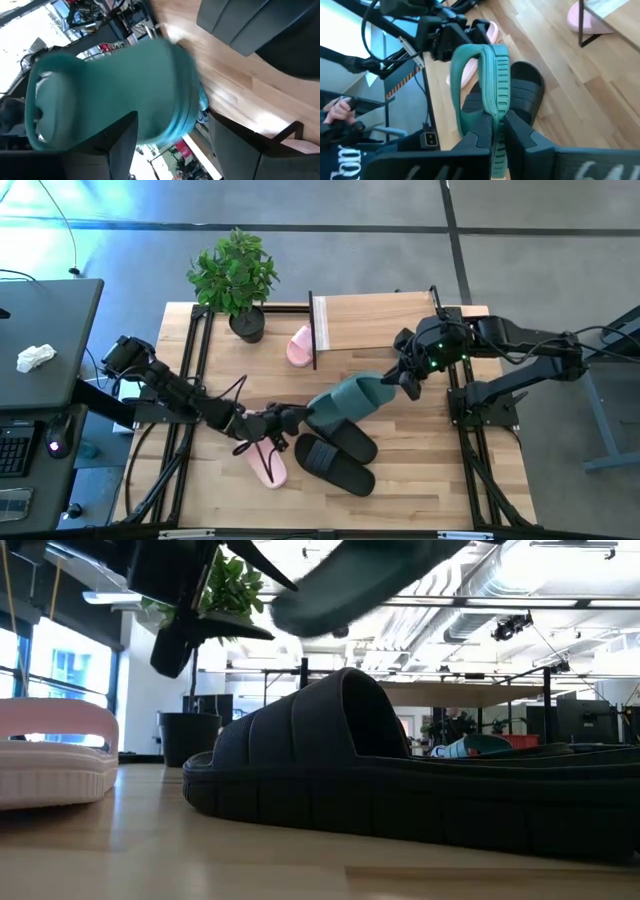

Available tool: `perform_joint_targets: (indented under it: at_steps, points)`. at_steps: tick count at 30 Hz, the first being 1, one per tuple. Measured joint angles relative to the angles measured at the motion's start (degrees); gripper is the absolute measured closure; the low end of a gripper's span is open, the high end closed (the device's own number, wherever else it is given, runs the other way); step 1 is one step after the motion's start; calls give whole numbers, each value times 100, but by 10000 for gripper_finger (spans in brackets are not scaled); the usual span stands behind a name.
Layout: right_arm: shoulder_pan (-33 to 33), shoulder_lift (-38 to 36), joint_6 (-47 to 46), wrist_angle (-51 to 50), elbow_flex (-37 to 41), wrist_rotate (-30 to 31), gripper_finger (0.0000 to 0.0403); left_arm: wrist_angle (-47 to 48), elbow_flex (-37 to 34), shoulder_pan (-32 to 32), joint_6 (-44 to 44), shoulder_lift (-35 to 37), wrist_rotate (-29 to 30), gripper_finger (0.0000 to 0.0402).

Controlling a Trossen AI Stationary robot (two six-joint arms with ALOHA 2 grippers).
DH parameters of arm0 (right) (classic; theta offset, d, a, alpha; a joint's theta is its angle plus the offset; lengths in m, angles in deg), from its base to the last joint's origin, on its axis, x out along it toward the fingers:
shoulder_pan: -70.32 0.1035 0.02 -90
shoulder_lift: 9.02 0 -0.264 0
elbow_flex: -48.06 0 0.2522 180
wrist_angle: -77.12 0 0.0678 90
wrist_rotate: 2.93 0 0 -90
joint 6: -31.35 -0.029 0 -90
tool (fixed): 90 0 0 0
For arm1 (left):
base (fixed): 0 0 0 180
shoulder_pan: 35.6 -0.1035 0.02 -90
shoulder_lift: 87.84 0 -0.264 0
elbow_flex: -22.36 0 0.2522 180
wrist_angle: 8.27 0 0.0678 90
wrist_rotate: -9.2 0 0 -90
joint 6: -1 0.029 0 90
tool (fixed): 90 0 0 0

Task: Pick and place slides into the shelf
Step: Put the green slide under the shelf

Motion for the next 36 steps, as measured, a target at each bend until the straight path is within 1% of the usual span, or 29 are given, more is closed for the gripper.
perform_joint_targets:
  at_steps: [4,11,15,21,25,28,30,34,35,36]
  points:
    - [0,0,0,5,0,-19,403,-3,0,-39,2,0,-226,178]
    - [0,0,-20,176,0,-70,403,-24,-2,-113,22,-43,-523,195]
    - [0,-2,-56,332,-2,-81,403,-405,4,-106,232,-119,-730,202]
    - [0,-2,-129,323,-2,-104,403,-573,-4,-263,255,-201,-892,204]
    - [0,-7,-151,309,-7,-106,403,-928,-2,-250,262,-278,-1066,207]
    - [2,-7,-151,260,-7,-88,403,-1018,0,-244,311,-336,-1041,230]
    - [2,-7,-151,229,-7,-52,403,-988,0,-249,294,-341,-974,260]
    - [-3,-3,-150,116,-7,52,403,-982,0,-228,258,-339,-982,338]
    - [0,-2,-151,91,-7,71,403,-983,0,-212,251,-339,-1013,350]
    - [0,-2,-151,64,-7,110,403,-984,2,-199,234,-339,-1028,350]
